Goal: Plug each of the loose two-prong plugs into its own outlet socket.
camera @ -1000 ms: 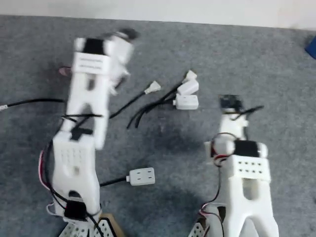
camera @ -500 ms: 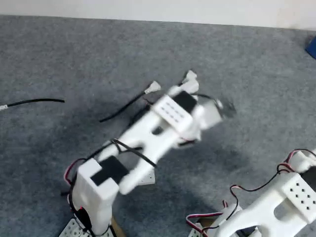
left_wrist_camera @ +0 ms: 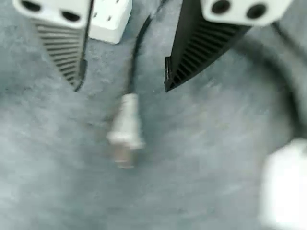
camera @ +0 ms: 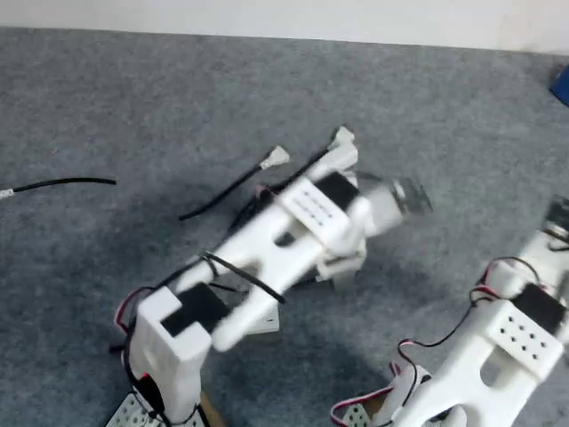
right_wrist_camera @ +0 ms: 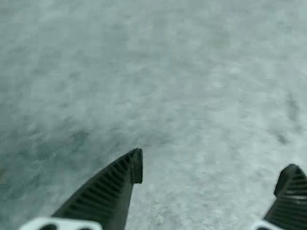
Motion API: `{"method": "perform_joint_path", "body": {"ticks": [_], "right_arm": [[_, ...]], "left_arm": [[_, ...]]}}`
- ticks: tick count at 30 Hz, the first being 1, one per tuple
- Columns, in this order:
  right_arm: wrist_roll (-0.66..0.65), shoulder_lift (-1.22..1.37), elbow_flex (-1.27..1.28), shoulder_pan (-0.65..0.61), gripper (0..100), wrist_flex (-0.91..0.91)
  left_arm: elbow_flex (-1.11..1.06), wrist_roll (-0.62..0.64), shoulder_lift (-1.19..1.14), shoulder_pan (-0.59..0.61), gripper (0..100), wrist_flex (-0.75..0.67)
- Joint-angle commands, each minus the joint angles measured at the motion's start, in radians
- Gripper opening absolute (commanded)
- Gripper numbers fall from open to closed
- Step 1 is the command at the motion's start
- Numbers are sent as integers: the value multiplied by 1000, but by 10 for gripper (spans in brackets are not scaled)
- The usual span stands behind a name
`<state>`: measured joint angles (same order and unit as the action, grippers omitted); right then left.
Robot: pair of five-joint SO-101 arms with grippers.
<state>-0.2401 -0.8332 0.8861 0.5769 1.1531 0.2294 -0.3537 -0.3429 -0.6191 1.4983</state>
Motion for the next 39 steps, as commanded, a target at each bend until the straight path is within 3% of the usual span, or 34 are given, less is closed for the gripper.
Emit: {"method": "perform_joint_path", "body": {"ticks": [1, 4, 8, 12, 14, 16, 21, 26, 39], "right_arm": [[-101, -18, -16, -219, 414, 107], [-123, -16, -76, -400, 414, 216], [-195, -13, -206, -684, 414, 346], [-365, -15, -288, -1004, 414, 456], [-451, -15, -277, -1101, 414, 461], [-528, -13, -255, -1125, 413, 426], [-655, 1, -156, -1127, 413, 289], [-730, 177, -87, -1127, 413, 160], [-1068, 479, -203, -1122, 289, 122]], "left_arm": [[156, 176, 44, 214, 241, 138], [208, 258, 45, 429, 239, 212], [162, 259, 45, 673, 239, 212], [19, 152, 56, 783, 239, 212], [-68, 98, 56, 809, 239, 212], [-156, 77, 58, 839, 239, 175], [-406, 81, 107, 892, 239, -107], [-647, 81, 232, 892, 239, -305], [-852, 49, 300, 903, 239, -451]]}}
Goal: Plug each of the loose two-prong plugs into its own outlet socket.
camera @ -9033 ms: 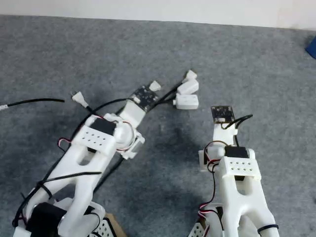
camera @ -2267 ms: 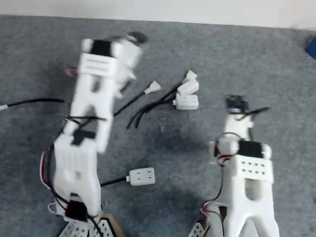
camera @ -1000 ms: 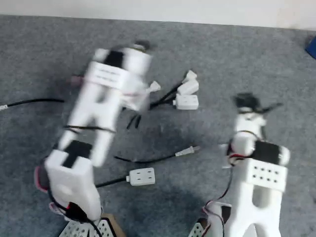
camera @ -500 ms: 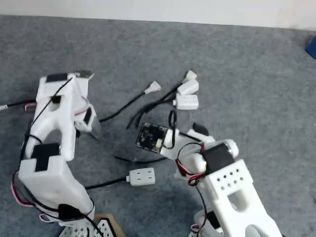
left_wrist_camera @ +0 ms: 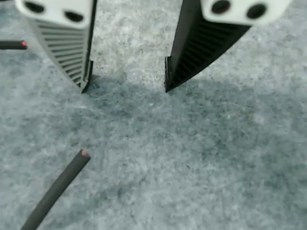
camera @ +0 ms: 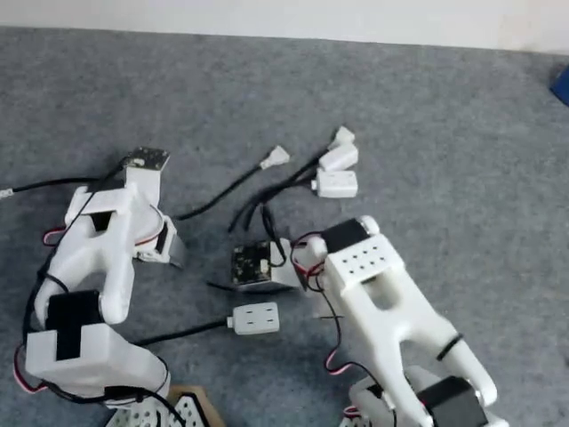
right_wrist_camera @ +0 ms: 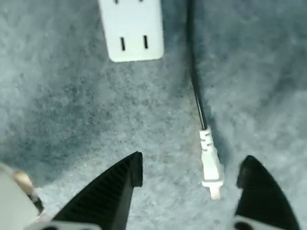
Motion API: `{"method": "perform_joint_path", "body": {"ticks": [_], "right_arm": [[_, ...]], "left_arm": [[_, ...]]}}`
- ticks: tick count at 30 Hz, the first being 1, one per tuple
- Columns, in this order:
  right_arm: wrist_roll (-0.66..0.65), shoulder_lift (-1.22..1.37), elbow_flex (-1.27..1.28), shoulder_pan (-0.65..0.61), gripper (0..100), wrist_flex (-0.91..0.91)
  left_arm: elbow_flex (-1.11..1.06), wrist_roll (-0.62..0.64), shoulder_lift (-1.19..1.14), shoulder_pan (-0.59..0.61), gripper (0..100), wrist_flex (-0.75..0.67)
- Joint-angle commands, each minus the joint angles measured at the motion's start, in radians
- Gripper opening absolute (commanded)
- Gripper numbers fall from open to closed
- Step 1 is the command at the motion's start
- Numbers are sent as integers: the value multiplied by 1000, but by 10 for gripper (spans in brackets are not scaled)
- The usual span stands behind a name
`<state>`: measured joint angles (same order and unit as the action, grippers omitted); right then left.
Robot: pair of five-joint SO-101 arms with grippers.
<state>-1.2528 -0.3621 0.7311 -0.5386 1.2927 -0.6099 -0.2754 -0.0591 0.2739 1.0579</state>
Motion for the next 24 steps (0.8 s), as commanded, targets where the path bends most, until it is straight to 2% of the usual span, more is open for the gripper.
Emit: {"method": "perform_joint_path", "body": {"ticks": [1, 13, 21, 24], "right_arm": [[-63, 15, -42, -7, 289, -27], [-64, 166, 12, -4, 283, -189], [-68, 188, 2, 67, 112, -191], [-68, 189, 2, 82, 76, -191]], "left_arm": [[-13, -41, 16, 8, 239, -11], [-15, -43, 13, 8, 239, -9], [-15, -43, 10, 7, 239, -9], [-15, -43, 10, 7, 239, -9]]}}
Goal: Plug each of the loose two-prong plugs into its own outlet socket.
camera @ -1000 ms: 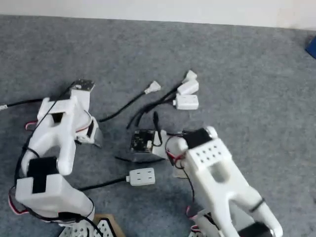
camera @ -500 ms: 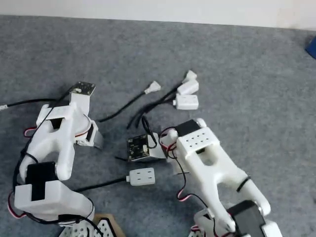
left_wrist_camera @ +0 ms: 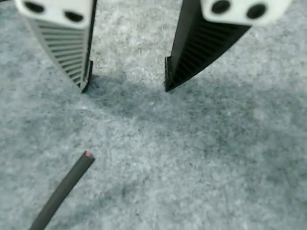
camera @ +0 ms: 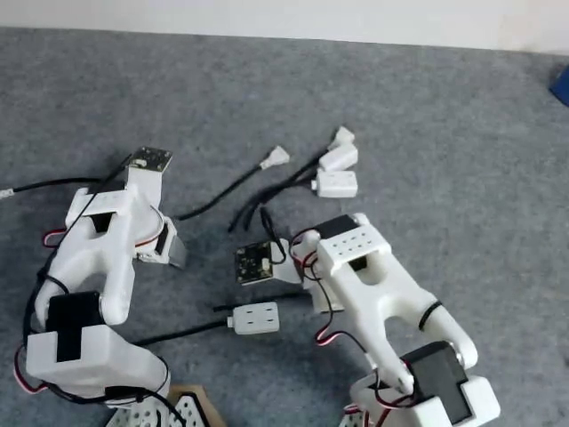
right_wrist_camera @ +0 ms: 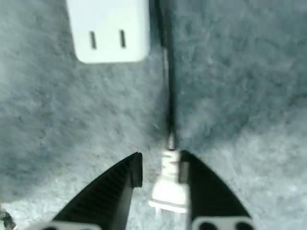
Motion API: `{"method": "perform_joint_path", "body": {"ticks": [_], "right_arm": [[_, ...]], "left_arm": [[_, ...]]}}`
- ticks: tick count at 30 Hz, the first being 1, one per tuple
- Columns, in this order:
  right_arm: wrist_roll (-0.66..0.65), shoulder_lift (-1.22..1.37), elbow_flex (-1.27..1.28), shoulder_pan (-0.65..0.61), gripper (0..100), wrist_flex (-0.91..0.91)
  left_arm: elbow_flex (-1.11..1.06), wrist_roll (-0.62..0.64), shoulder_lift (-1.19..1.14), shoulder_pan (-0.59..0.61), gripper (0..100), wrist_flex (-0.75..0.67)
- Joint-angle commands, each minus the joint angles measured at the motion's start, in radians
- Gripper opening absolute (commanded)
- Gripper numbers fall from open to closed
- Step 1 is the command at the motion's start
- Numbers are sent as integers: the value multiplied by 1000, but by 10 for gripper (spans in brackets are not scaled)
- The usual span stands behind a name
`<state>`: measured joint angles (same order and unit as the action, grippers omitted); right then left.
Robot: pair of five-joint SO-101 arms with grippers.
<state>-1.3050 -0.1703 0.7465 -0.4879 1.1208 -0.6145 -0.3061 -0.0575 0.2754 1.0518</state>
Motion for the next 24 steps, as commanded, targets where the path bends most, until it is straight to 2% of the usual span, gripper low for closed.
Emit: {"method": "perform_joint_path", "body": {"ticks": [1, 14, 24], "right_arm": [[-15, -2, -13, 38, 70, -19], [-15, 1, 5, 114, 70, -19], [-8, -2, 64, 114, 66, -15]], "left_arm": [[-10, -12, 8, 5, 239, -3], [-10, -12, 8, -4, 239, 0], [-10, -12, 8, -4, 239, -2]]}}
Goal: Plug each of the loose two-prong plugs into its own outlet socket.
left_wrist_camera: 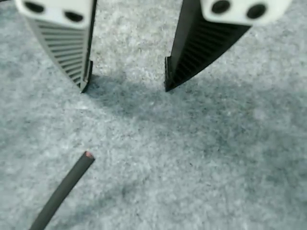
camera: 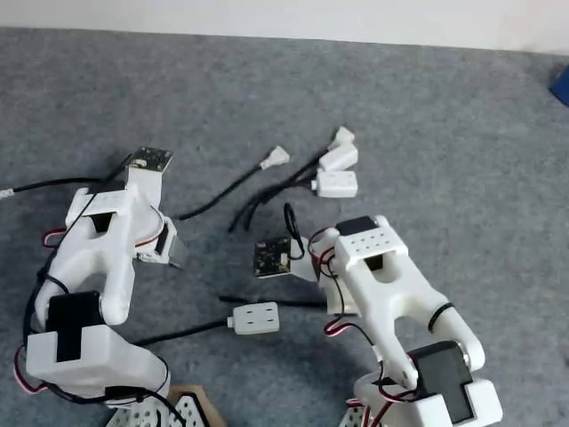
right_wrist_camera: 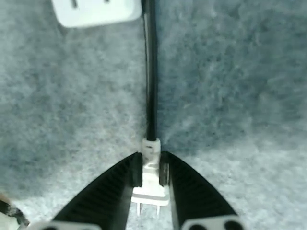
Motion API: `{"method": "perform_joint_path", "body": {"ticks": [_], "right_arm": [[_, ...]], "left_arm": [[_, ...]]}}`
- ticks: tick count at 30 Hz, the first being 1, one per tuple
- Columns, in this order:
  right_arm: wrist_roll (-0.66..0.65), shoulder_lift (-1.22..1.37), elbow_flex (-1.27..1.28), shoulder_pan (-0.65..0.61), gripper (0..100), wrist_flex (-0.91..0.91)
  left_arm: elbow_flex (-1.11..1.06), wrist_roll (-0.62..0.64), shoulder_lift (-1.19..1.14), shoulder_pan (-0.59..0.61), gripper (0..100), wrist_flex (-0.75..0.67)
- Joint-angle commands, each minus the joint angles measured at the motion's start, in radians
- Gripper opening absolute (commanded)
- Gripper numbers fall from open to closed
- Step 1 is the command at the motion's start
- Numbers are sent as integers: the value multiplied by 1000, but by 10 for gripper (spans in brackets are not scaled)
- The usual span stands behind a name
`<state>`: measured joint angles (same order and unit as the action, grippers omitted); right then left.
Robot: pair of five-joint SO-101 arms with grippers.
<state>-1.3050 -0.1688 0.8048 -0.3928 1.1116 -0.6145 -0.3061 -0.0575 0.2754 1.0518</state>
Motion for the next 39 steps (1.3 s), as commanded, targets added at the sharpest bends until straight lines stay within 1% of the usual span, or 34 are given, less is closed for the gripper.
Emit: {"method": "perform_joint_path", "body": {"ticks": [1, 6, 12, 15, 18, 20, 23, 25, 29, 33, 35, 36, 38, 39], "right_arm": [[-6, -4, 5, 19, 66, -5], [63, -4, 12, 19, 67, -12], [66, -4, 19, 22, 70, -12], [74, -4, 21, 24, 70, -8], [129, -4, 21, 24, 73, -10], [157, -2, 21, 24, 106, -10], [212, -2, 21, 21, 185, -12], [221, -2, 21, 19, 213, -12], [224, -2, 21, 19, 214, -22], [287, -2, 87, 13, 211, -156], [293, -2, 130, -5, 180, -199], [295, -2, 147, -16, 143, -199], [299, -4, 159, -28, 33, -197], [301, -7, 154, -27, 0, -196]], "left_arm": [[-10, -12, 8, -4, 239, -2], [-10, -12, 7, -4, 239, -3], [-10, -12, 7, -4, 239, -6], [-28, -12, 7, -4, 239, -35], [-33, -12, 7, -4, 239, -46], [-35, -12, 7, -4, 239, -46], [-35, -12, 7, -4, 239, -46], [-35, -12, 7, -4, 239, -46], [-35, -12, 7, -4, 239, -46], [-35, -12, 7, -4, 239, -46], [-35, -12, 7, -4, 239, -46], [-35, -12, 7, -4, 239, -46], [-35, -12, 7, -4, 239, -46], [-35, -12, 7, -4, 239, -46]]}}
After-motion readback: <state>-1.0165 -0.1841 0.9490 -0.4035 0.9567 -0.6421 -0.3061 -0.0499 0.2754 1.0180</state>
